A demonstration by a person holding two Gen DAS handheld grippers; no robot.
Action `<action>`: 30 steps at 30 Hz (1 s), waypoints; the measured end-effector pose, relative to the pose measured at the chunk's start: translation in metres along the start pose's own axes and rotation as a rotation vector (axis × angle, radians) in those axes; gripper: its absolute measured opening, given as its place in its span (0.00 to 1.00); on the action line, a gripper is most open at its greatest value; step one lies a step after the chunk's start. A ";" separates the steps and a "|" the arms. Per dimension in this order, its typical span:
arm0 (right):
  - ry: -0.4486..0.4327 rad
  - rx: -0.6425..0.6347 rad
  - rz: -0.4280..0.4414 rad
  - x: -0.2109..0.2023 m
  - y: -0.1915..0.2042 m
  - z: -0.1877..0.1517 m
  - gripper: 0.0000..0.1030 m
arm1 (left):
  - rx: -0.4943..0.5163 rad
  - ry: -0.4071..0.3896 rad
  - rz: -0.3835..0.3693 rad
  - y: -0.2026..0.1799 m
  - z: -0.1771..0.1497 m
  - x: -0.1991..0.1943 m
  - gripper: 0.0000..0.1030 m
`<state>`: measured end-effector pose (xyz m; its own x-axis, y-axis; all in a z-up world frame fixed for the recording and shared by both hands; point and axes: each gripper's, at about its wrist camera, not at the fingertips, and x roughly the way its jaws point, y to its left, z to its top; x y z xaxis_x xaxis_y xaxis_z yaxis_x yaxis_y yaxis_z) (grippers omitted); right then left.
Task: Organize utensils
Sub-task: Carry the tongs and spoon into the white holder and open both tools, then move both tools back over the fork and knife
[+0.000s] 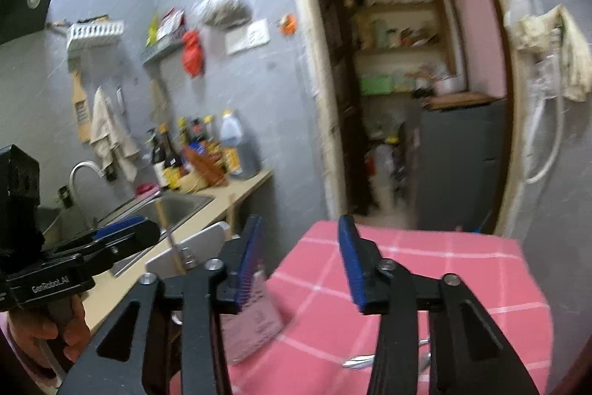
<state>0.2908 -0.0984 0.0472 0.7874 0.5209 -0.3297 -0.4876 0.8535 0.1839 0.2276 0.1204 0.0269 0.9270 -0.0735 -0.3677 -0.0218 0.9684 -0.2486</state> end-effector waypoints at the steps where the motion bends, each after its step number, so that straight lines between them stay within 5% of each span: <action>1: -0.026 0.005 -0.028 -0.010 -0.008 0.000 0.48 | 0.008 -0.010 0.001 -0.006 0.000 0.000 0.67; 8: -0.110 0.027 -0.160 -0.052 -0.054 0.002 0.77 | 0.053 -0.079 0.015 -0.048 -0.007 0.008 0.98; 17: -0.112 0.042 -0.246 -0.071 -0.108 -0.025 0.98 | 0.079 -0.093 0.000 -0.091 -0.042 0.031 1.00; 30: -0.022 0.098 -0.254 -0.044 -0.175 -0.075 0.99 | 0.089 0.050 -0.005 -0.118 -0.094 0.095 1.00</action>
<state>0.3137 -0.2718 -0.0397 0.8886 0.2888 -0.3564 -0.2351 0.9539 0.1868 0.2830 -0.0233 -0.0632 0.9073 -0.0882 -0.4112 0.0185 0.9852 -0.1706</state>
